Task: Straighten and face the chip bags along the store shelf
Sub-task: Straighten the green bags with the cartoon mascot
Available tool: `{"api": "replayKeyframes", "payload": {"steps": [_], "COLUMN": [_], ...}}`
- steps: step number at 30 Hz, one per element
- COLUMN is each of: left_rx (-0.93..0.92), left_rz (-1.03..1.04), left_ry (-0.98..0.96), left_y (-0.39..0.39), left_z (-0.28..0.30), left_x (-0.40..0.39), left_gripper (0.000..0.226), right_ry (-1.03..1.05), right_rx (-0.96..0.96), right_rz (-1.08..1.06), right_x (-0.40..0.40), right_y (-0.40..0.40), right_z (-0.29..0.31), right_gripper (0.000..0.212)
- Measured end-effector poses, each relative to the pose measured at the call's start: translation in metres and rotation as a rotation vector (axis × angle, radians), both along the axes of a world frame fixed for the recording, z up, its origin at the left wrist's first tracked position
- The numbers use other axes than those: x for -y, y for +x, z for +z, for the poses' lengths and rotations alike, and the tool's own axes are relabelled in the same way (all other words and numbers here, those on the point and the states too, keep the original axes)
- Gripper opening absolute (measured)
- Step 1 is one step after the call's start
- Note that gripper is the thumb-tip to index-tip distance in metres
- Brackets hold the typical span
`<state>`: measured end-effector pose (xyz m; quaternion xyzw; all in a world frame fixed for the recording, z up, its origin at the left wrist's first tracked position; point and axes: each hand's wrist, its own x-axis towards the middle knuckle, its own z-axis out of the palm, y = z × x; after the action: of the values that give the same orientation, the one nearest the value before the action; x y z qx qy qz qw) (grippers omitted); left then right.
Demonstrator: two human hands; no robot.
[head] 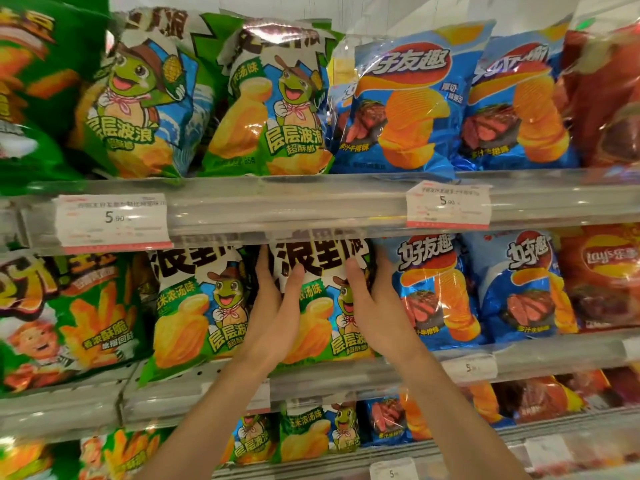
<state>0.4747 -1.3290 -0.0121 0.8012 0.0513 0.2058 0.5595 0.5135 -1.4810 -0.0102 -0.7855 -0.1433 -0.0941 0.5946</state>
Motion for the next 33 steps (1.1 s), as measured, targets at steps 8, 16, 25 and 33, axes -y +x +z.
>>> {"api": "replayKeyframes", "payload": {"steps": [8,16,25,33], "left_rx": [0.076,0.025,0.421,0.275], "left_rz": [-0.003,-0.046,0.160,0.200], "left_ry": [0.238,0.281,0.923,1.147], "left_y": [0.008,0.009,0.005,0.024], "left_z": [-0.005,-0.010,-0.016,-0.027], "left_x": [0.000,-0.003,-0.004,0.010], "left_gripper": [0.060,0.060,0.058,0.068], "right_ry": [-0.397,-0.395,-0.661,-0.995], "right_rx": [0.209,0.219,0.626,0.507], "right_rz": [0.040,0.009,-0.372,-0.490], "right_x": [0.003,0.003,0.051,0.067], "right_y": [0.003,0.008,0.020,0.043], "right_z": [-0.006,-0.016,-0.011,-0.039], "right_gripper": [0.064,0.064,0.054,0.069]}}
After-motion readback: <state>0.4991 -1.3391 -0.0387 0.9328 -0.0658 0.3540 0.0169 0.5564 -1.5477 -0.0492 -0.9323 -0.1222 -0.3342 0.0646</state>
